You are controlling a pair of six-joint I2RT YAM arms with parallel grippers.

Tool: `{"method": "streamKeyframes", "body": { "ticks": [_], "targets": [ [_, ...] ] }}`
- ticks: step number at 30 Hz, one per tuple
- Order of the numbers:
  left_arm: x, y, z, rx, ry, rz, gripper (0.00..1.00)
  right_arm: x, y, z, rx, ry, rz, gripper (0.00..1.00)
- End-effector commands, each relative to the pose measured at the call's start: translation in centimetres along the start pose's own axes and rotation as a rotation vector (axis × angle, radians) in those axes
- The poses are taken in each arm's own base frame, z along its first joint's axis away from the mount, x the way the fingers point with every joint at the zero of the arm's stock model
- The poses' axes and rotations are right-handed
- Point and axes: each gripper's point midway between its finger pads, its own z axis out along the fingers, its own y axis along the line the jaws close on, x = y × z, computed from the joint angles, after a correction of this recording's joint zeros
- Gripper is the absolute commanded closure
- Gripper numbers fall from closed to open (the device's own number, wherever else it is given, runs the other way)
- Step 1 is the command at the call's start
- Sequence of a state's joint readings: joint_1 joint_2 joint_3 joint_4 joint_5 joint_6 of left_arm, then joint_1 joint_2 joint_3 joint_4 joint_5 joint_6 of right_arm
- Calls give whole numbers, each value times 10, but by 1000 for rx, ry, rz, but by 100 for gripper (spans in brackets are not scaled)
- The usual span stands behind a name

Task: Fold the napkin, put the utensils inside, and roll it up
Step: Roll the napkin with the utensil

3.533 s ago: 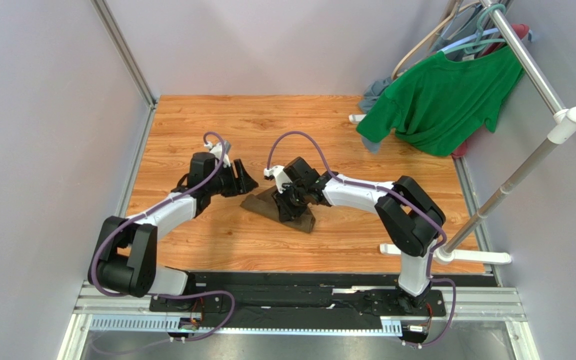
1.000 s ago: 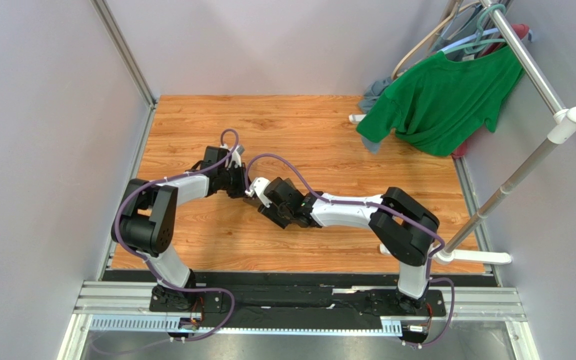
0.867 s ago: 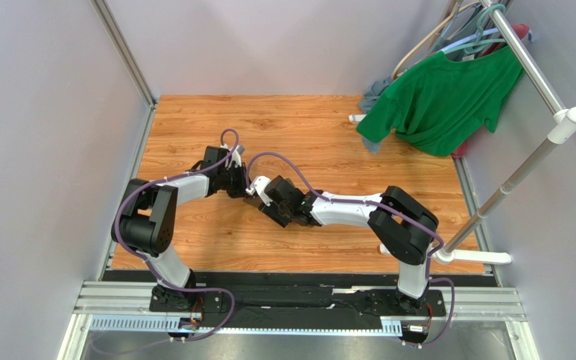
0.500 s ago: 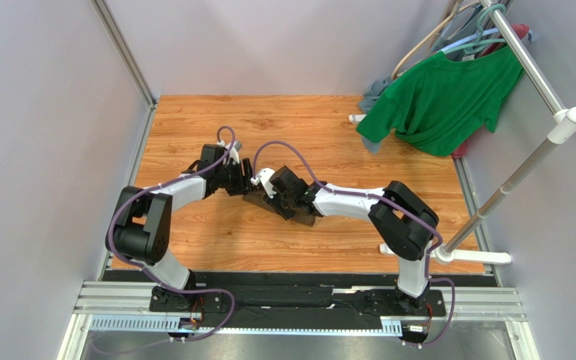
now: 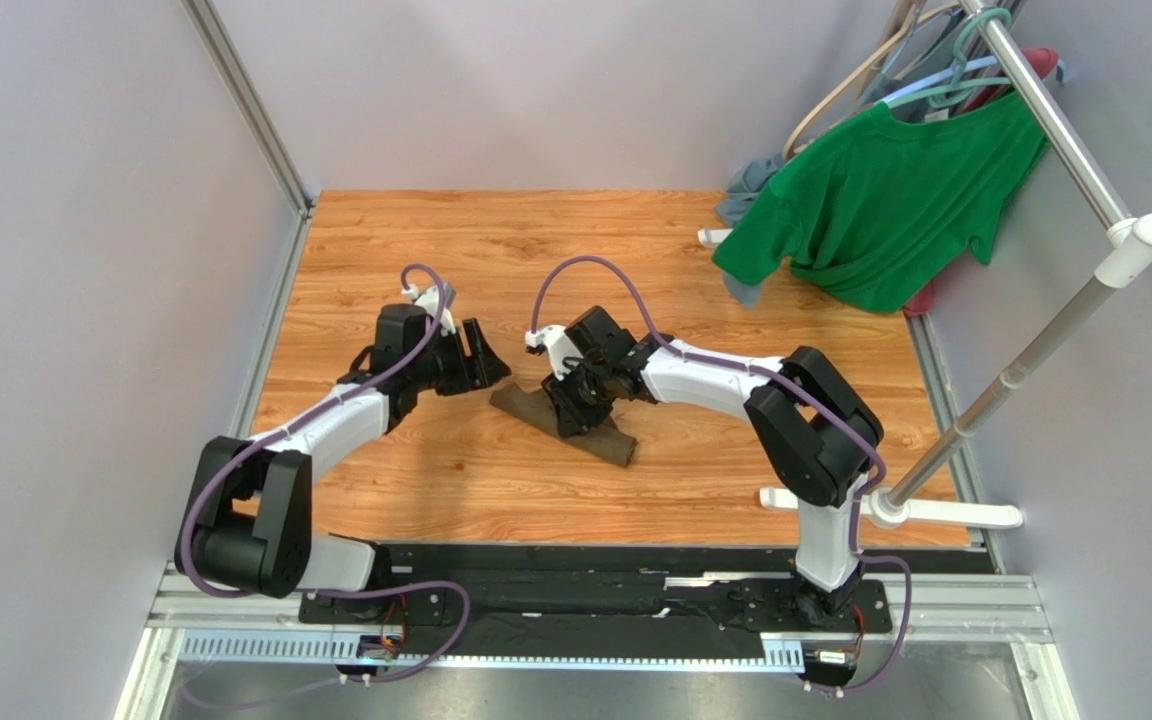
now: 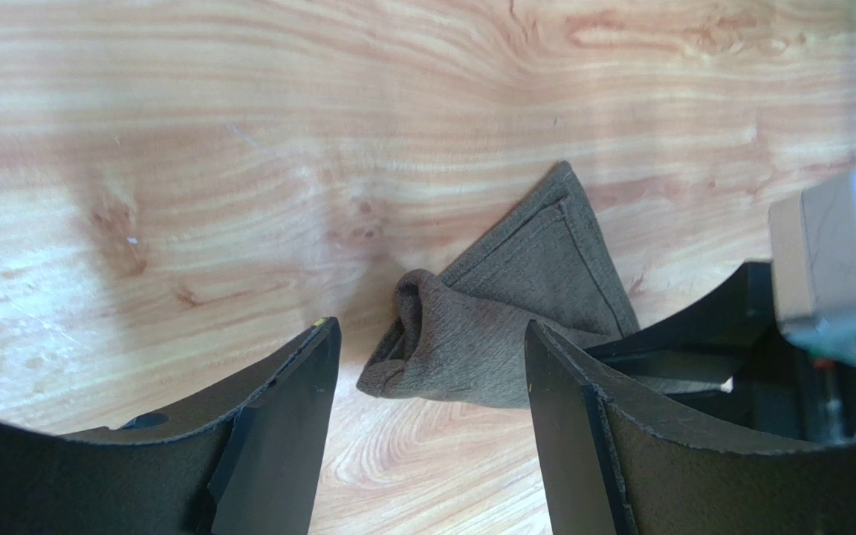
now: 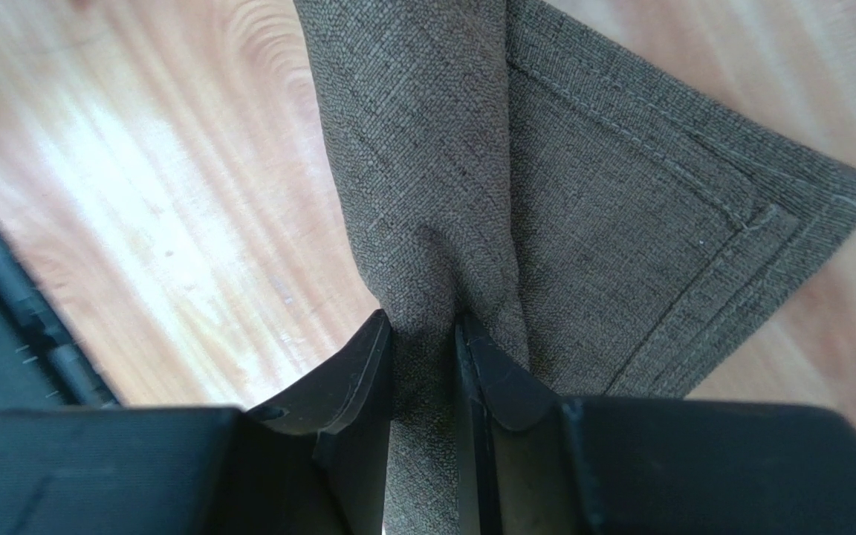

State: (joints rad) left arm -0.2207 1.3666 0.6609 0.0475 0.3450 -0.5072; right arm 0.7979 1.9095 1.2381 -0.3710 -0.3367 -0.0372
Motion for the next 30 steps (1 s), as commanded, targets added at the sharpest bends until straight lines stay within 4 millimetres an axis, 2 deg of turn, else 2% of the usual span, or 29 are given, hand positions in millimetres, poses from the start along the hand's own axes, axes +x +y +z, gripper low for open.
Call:
{"method": "streamKeyframes", "body": {
  "ticks": [1, 11, 17, 19, 23, 24, 26, 27, 28, 30],
  "targets": [
    [-4, -10, -1, 82, -46, 53, 30, 19, 18, -1, -177, 98, 145, 79],
    [15, -15, 11, 175, -4, 53, 33, 19, 0, 7, -283, 101, 270, 80],
    [18, -12, 22, 188, 8, 44, 37, 18, -1, 11, -327, 104, 289, 80],
    [18, -12, 25, 191, 9, 44, 41, 19, -1, 13, -338, 112, 298, 80],
    [21, -13, 29, 214, 17, 39, 57, 18, -1, 16, -355, 116, 309, 79],
    [22, -14, 30, 216, 22, 37, 68, 18, -1, 16, -354, 114, 311, 78],
    [24, -13, 33, 220, 35, 34, 82, 15, -1, 14, -352, 106, 308, 75],
    [26, -12, 33, 218, 44, 30, 93, 11, -3, 12, -343, 95, 304, 71],
    [26, -12, 34, 217, 50, 31, 96, 7, -2, 7, -336, 85, 297, 59],
    [27, -11, 35, 209, 73, 23, 100, 1, -6, 1, -297, 72, 290, 52]
  ]
}}
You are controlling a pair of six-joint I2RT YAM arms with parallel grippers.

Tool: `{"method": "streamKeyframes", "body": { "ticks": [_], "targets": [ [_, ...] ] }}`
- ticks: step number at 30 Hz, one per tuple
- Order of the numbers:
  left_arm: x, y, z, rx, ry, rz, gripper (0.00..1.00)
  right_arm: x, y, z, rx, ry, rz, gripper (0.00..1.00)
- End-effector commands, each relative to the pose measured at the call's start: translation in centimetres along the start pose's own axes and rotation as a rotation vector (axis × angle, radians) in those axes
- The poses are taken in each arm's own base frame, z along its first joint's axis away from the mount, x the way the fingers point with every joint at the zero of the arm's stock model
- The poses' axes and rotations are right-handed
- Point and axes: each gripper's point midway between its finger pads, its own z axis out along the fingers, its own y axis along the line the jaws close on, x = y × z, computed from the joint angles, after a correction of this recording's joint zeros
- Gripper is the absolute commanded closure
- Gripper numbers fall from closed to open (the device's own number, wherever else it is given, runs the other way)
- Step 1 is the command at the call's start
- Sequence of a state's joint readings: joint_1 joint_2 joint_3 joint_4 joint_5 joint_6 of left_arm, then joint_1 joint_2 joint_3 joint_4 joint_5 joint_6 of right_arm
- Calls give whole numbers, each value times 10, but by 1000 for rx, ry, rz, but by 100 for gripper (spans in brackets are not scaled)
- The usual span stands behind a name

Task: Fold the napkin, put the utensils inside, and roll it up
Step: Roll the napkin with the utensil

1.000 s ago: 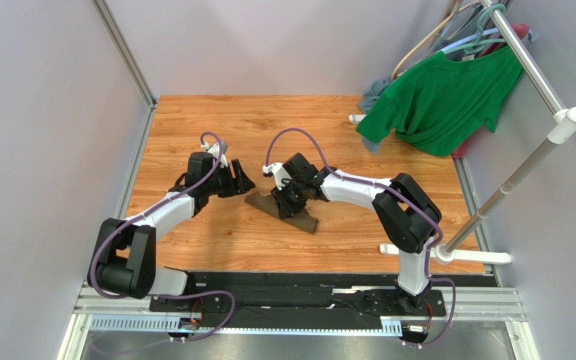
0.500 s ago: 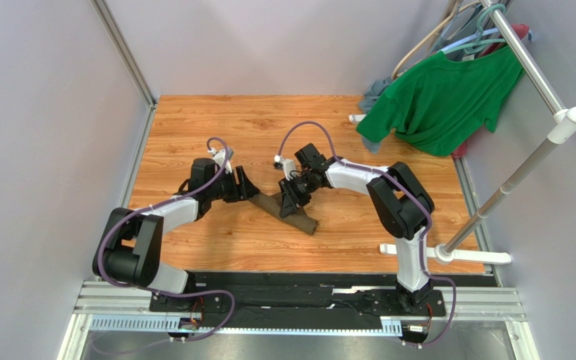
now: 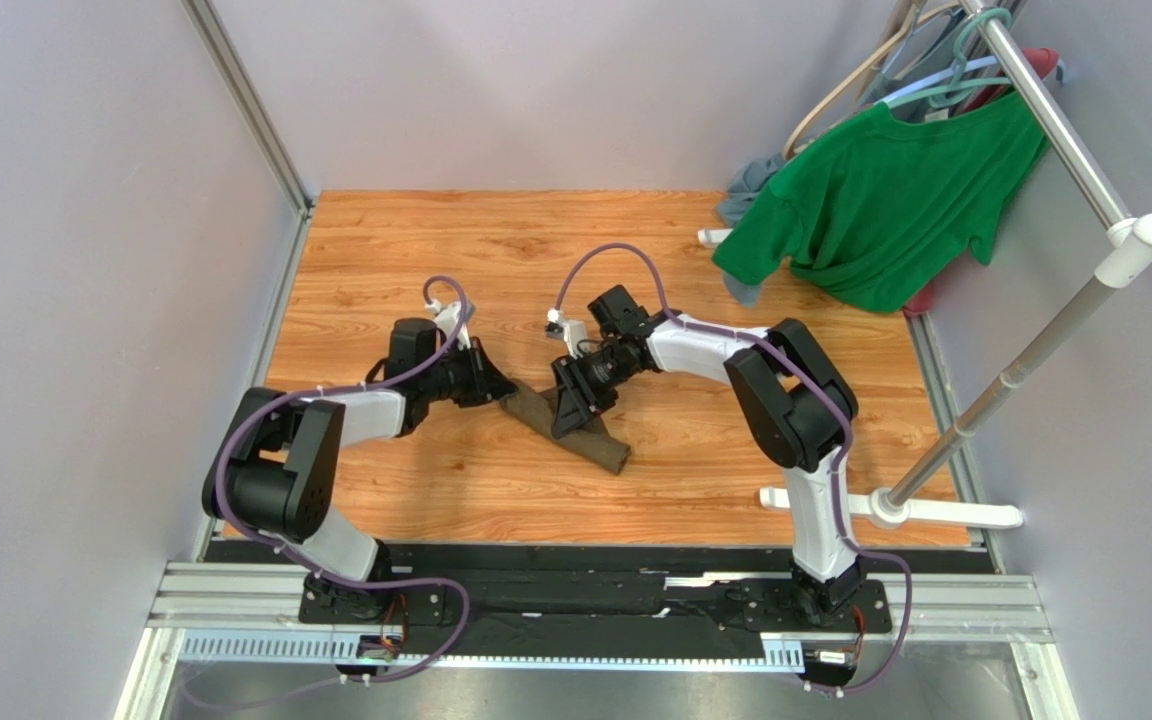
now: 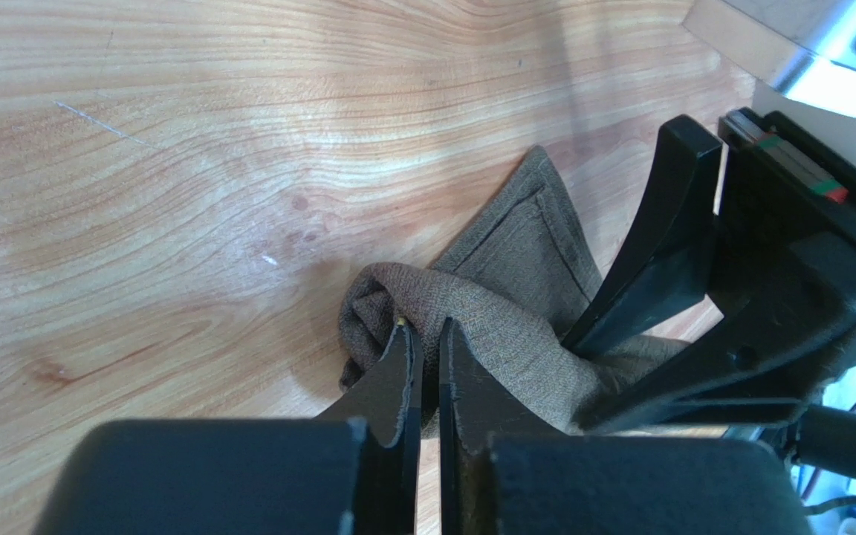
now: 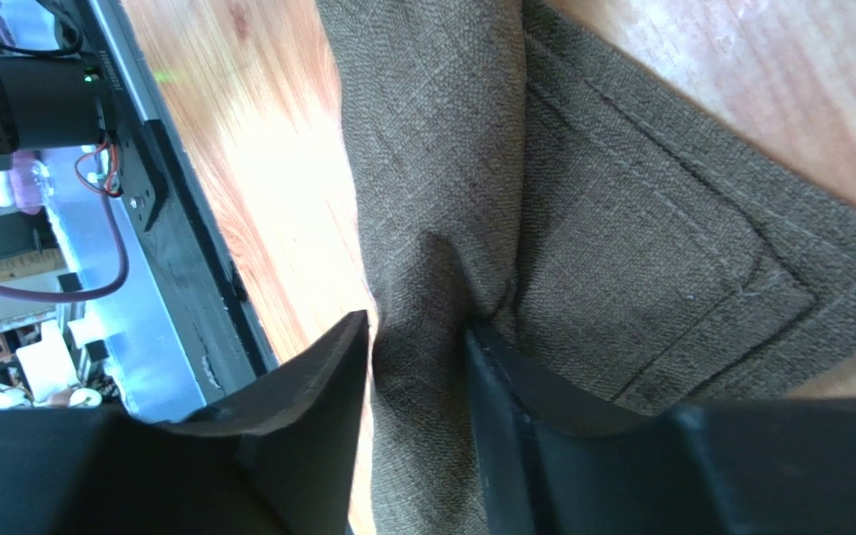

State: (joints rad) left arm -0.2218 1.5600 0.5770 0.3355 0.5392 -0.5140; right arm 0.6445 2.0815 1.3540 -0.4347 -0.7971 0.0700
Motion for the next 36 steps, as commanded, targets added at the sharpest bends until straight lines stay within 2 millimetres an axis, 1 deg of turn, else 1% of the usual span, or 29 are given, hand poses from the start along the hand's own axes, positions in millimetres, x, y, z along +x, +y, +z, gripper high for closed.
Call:
{"method": "streamKeyframes", "body": {
  "ticks": [1, 2, 4, 5, 7, 8, 9, 10, 11, 12, 13, 14, 15, 16, 17, 18, 19, 20, 21, 24, 26, 28, 33, 34, 36],
  "targets": [
    [-11, -6, 4, 25, 5, 29, 100, -4, -6, -11, 98, 0, 7, 48],
    [-9, -4, 5, 17, 21, 20, 100, -11, -1, -18, 108, -19, -9, 47],
    [-10, -4, 6, 4, 52, 13, 100, -19, 3, -27, 148, -35, -20, 45],
    [-9, -2, 8, -1, 66, 10, 100, -25, 5, -36, 184, -58, -39, 45],
    [-9, -2, 9, -13, 83, 9, 100, -30, 9, -43, 233, -83, -66, 44],
    [-7, 0, 10, -23, 98, 1, 100, -34, 5, -48, 294, -102, -82, 44],
    [-9, 0, 11, -24, 96, 0, 100, -39, 13, -52, 324, -122, -129, 44],
    [-10, 0, 11, -25, 98, -3, 100, -40, 14, -54, 362, -133, -156, 44],
    [-6, 2, 11, -35, 112, -15, 100, -40, 4, -58, 462, -141, -174, 44],
    [-8, 1, 12, -35, 113, -15, 100, -43, 16, -56, 490, -164, -232, 44],
    [-9, 1, 12, -36, 117, -18, 100, -45, 19, -56, 527, -176, -269, 44],
    [-6, 2, 12, -45, 128, -27, 100, -42, 12, -57, 597, -180, -287, 44],
    [-8, 2, 12, -45, 128, -25, 100, -44, 26, -51, 592, -199, -331, 44],
    [-9, 1, 12, -47, 128, -26, 100, -42, 29, -47, 599, -195, -360, 44],
    [-7, 3, 12, -55, 136, -32, 100, -42, 28, -46, 631, -192, -385, 44],
    [-7, 3, 12, -56, 137, -33, 100, -40, 34, -39, 630, -185, -413, 44],
    [-7, 3, 12, -57, 138, -34, 100, -37, 32, -33, 631, -164, -427, 44],
    [-6, 4, 12, -59, 143, -35, 100, -38, 27, -34, 678, -165, -435, 44],
    [-7, 4, 13, -60, 143, -37, 100, -37, 30, -29, 674, -156, -450, 44],
    [-6, 4, 13, -60, 149, -40, 100, -32, 23, -19, 681, -125, -457, 44],
    [-6, 4, 13, -59, 147, -39, 100, -29, 14, -17, 709, -104, -459, 44],
    [-6, 4, 13, -59, 147, -39, 100, -27, 9, -15, 720, -96, -462, 45],
    [-7, 4, 14, -56, 149, -40, 100, -17, -1, -7, 719, -54, -464, 46],
    [-6, 4, 14, -58, 152, -43, 100, -12, -4, -5, 719, -45, -460, 46],
    [-7, 3, 14, -57, 150, -42, 100, -11, -4, -3, 707, -47, -458, 47]
  ]
}}
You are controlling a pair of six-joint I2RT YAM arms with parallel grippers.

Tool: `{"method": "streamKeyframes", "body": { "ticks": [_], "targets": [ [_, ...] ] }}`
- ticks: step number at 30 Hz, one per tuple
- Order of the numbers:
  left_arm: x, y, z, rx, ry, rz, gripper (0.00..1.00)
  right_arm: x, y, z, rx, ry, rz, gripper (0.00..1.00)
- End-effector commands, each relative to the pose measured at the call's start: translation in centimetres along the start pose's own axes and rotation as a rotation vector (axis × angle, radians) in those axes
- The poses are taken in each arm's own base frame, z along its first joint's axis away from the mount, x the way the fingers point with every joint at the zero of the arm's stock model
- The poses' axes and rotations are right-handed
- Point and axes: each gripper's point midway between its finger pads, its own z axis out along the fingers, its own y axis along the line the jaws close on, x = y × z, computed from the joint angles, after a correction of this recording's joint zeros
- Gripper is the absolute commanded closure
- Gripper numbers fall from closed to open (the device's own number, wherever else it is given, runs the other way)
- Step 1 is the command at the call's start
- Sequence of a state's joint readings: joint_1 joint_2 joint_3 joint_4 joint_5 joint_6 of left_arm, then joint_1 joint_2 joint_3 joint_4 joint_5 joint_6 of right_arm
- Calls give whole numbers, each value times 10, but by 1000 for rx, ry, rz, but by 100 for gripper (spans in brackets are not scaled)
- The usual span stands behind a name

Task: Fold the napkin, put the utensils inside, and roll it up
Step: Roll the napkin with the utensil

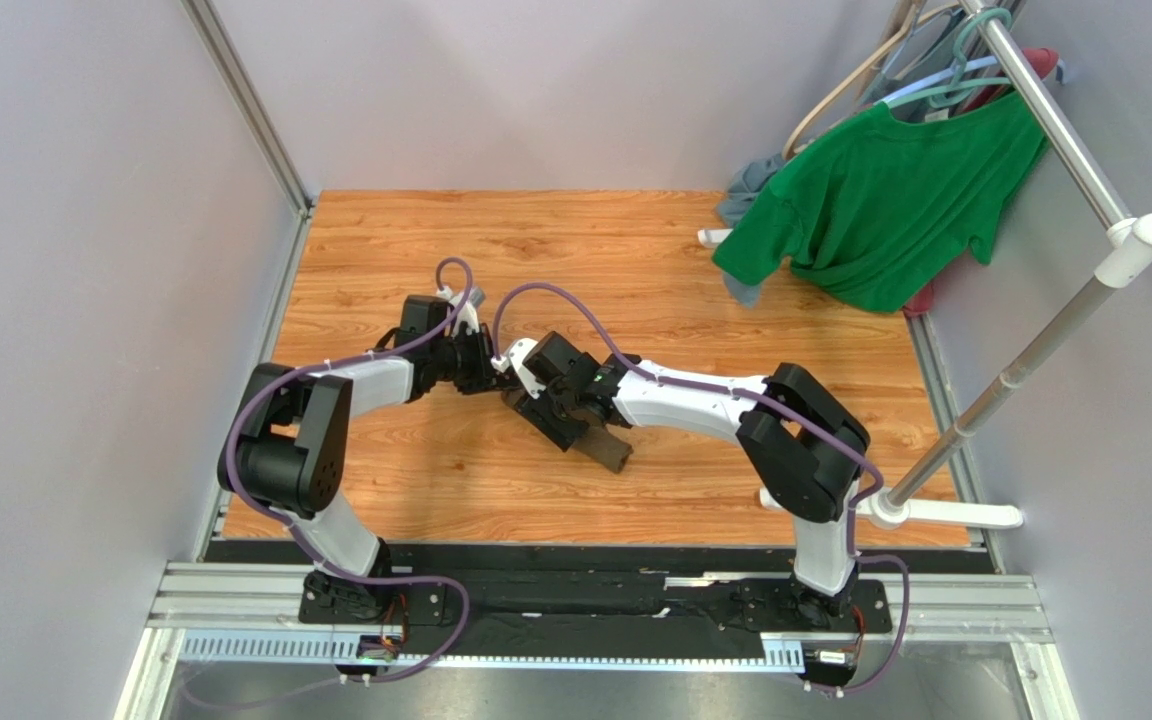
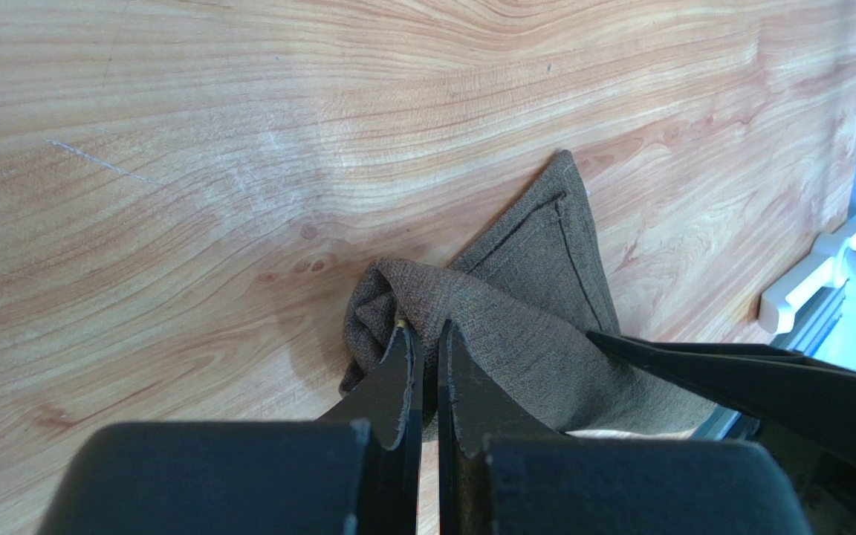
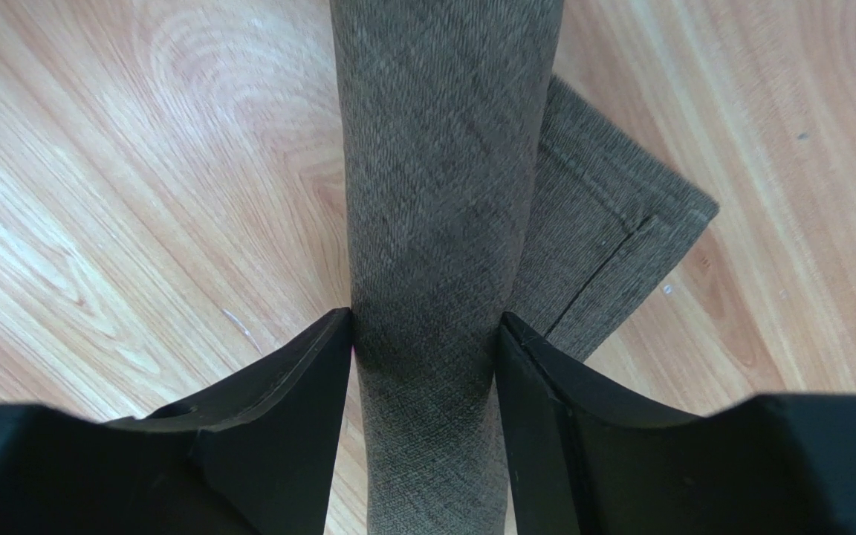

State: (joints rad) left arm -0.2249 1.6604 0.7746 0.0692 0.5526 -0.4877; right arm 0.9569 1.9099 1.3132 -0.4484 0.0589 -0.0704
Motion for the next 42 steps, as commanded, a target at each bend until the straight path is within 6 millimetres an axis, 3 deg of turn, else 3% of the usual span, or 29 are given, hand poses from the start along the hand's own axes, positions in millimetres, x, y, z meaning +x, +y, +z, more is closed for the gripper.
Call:
{"method": "streamKeyframes", "body": {
  "ticks": [1, 6, 9, 10, 11, 13, 22, 30, 38, 41, 42],
  "targets": [
    [-2, 1, 3, -9, 13, 17, 100, 2, -2, 7, 12, -15, -18, 48],
    [-6, -5, 2, 15, 6, 19, 100, 19, -1, 17, 2, 43, -5, 63],
    [-14, -9, -4, 10, -26, 33, 71, 30, 4, 20, -66, 72, 38, 72],
    [-21, -12, -9, 0, -56, 46, 54, 30, 4, 20, -88, 70, 58, 73],
    [-25, -13, -12, -6, -73, 55, 49, 29, 11, 18, -147, 63, 84, 74],
    [-33, -15, -20, -33, -117, 71, 40, 33, 7, 18, -193, 65, 133, 76],
    [-37, -10, -39, -83, -229, 107, 37, 33, 22, 17, -491, 62, 252, 78],
    [-20, -8, -27, -31, -181, 106, 37, 27, 24, 18, -637, 60, 336, 78],
    [-10, -5, -18, -4, -139, 90, 51, 29, 16, 26, -667, 69, 375, 78],
    [-1, 1, -12, -15, -105, 67, 60, 28, 14, 27, -659, 68, 378, 76],
    [3, 4, -10, -19, -86, 58, 67, 27, 13, 26, -653, 68, 379, 75]
  ]
}}
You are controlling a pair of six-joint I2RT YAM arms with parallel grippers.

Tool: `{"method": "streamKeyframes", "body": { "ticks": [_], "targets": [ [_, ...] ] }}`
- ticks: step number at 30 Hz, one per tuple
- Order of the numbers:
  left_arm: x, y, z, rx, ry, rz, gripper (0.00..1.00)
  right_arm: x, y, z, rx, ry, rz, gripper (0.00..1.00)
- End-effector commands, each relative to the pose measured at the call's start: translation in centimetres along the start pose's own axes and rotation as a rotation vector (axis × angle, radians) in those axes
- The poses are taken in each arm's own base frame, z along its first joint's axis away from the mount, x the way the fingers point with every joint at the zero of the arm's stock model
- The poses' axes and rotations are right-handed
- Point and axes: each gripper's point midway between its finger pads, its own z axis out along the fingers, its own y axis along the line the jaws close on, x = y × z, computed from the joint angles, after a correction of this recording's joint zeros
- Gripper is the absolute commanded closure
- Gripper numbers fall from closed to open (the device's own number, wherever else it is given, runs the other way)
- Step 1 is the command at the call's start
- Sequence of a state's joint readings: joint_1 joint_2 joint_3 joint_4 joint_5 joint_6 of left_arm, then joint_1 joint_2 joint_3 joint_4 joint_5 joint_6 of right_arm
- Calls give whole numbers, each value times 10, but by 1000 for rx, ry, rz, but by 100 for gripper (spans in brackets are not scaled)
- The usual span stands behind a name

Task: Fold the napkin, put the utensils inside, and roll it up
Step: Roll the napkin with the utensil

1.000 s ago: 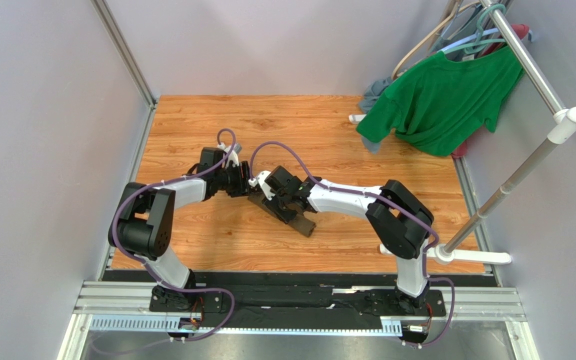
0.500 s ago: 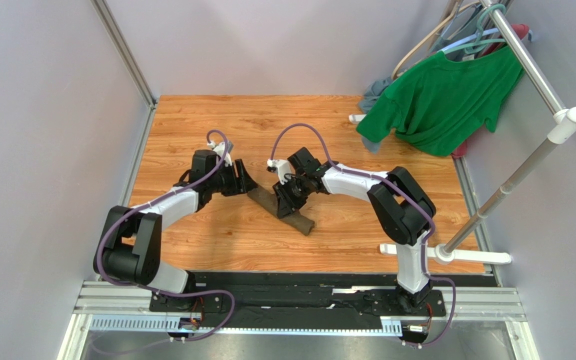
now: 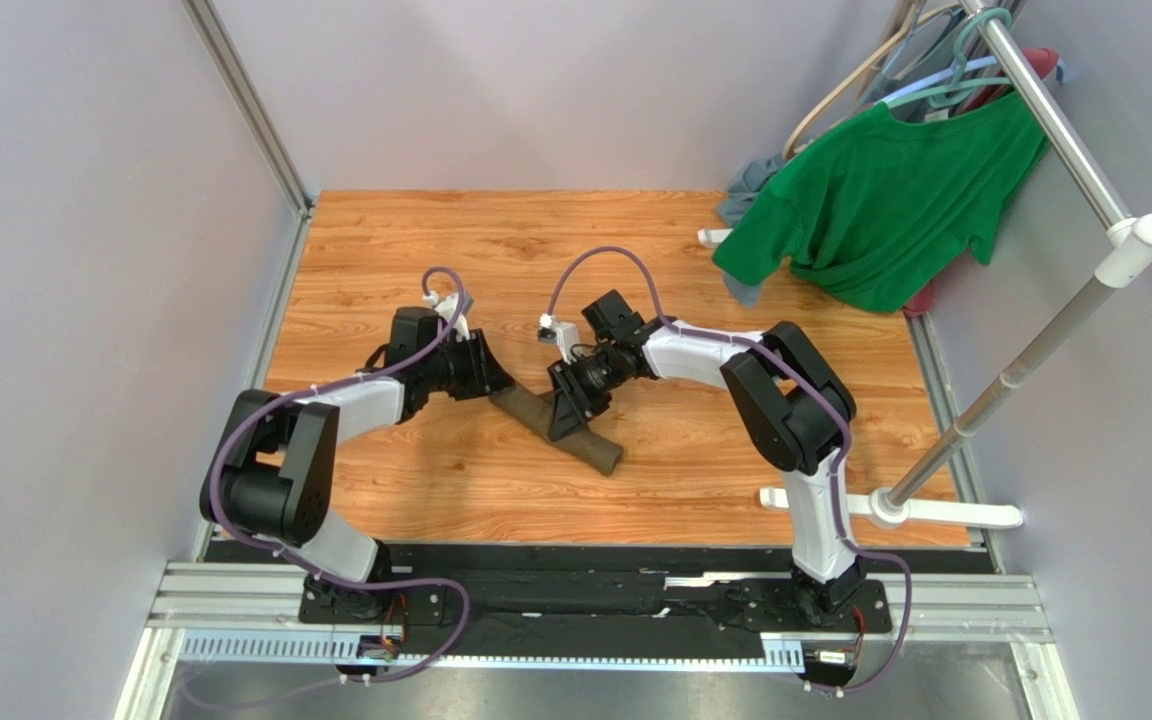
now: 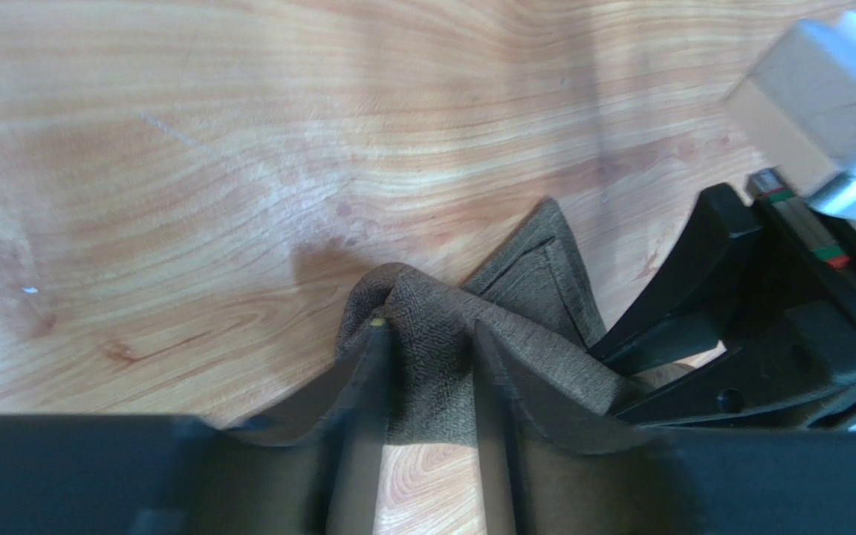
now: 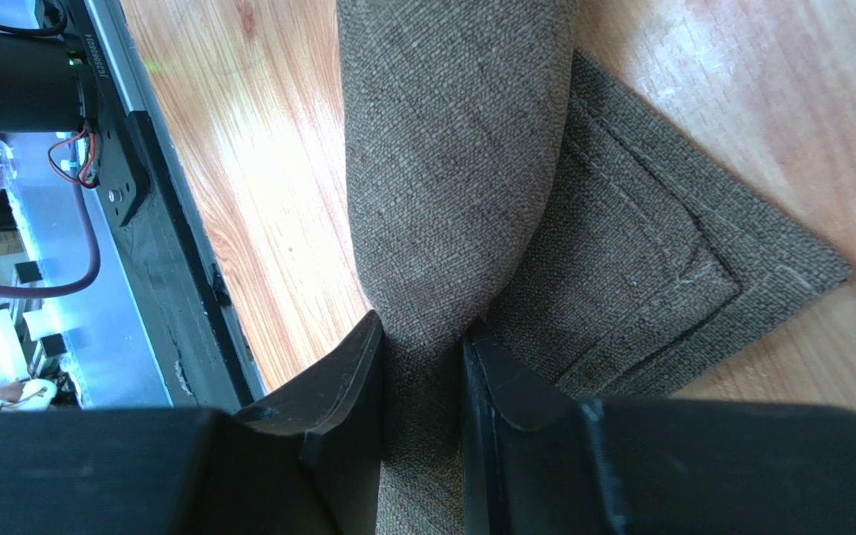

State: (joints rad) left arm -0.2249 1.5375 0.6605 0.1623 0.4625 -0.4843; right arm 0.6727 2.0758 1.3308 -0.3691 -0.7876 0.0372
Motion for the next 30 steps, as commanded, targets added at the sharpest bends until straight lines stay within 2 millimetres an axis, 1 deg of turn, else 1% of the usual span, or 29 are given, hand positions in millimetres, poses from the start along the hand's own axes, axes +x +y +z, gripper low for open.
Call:
{"method": "streamKeyframes", "body": {
  "ticks": [1, 2, 3, 4, 5, 6, 7, 8, 9, 10, 12, 13, 14, 15, 16, 17, 18, 19, 20, 21, 22, 23, 25, 26, 29, 30],
  "targets": [
    [8, 0, 7, 25, 39, -3, 73, 16, -20, 8, 66, 53, 38, 72],
    [10, 2, 8, 23, 47, -7, 77, 13, -17, 5, 73, 49, 33, 65],
    [14, 4, 10, 18, 61, -15, 86, 12, -17, 4, 80, 49, 33, 61],
    [13, 3, 10, 18, 62, -18, 88, 7, -16, 0, 95, 39, 23, 56],
    [14, 4, 10, 16, 66, -19, 90, 7, -15, -3, 106, 45, 28, 50],
    [17, 6, 10, 8, 79, -26, 95, 1, -12, -9, 120, 29, 16, 48],
    [15, 6, 11, 7, 79, -21, 98, -2, -14, -13, 150, 20, 9, 46],
    [14, 5, 11, 6, 81, -19, 100, -6, -11, -18, 167, 13, 4, 43],
    [16, 7, 11, -1, 93, -23, 100, -13, -7, -26, 189, -10, -15, 43],
    [14, 5, 11, 1, 93, -16, 100, -18, -13, -32, 255, -26, -17, 43],
    [16, 8, 12, -8, 110, -21, 100, -27, -12, -42, 333, -55, -51, 42],
    [13, 6, 12, -4, 109, -17, 100, -37, -14, -54, 424, -93, -89, 41],
    [14, 7, 13, -5, 113, -19, 100, -40, -8, -53, 457, -97, -128, 41],
    [14, 6, 13, 1, 118, -21, 100, -41, -7, -56, 496, -105, -153, 41],
    [13, 5, 14, 4, 118, -22, 100, -48, -9, -65, 577, -136, -175, 41],
    [13, 5, 14, 4, 117, -22, 100, -50, 0, -60, 588, -149, -210, 41],
    [14, 6, 14, 1, 120, -24, 100, -49, 1, -60, 611, -146, -251, 41],
    [13, 6, 14, 1, 120, -24, 100, -57, 4, -63, 646, -185, -288, 41],
    [13, 6, 14, 1, 121, -24, 100, -55, 15, -56, 639, -180, -340, 41],
    [14, 6, 14, -1, 125, -26, 100, -52, 18, -51, 642, -173, -367, 41],
    [14, 6, 14, -1, 125, -26, 100, -56, 19, -51, 672, -188, -393, 41],
    [13, 6, 14, -1, 125, -24, 100, -51, 24, -41, 673, -165, -437, 41],
    [13, 6, 14, -2, 127, -26, 100, -49, 22, -35, 709, -147, -466, 41],
    [13, 5, 14, 0, 130, -27, 100, -44, 22, -28, 709, -129, -482, 41],
    [13, 5, 14, -1, 129, -28, 100, -41, 23, -19, 709, -119, -518, 40],
    [12, 5, 14, -1, 129, -28, 100, -39, 20, -16, 711, -110, -520, 40]
  ]
}}
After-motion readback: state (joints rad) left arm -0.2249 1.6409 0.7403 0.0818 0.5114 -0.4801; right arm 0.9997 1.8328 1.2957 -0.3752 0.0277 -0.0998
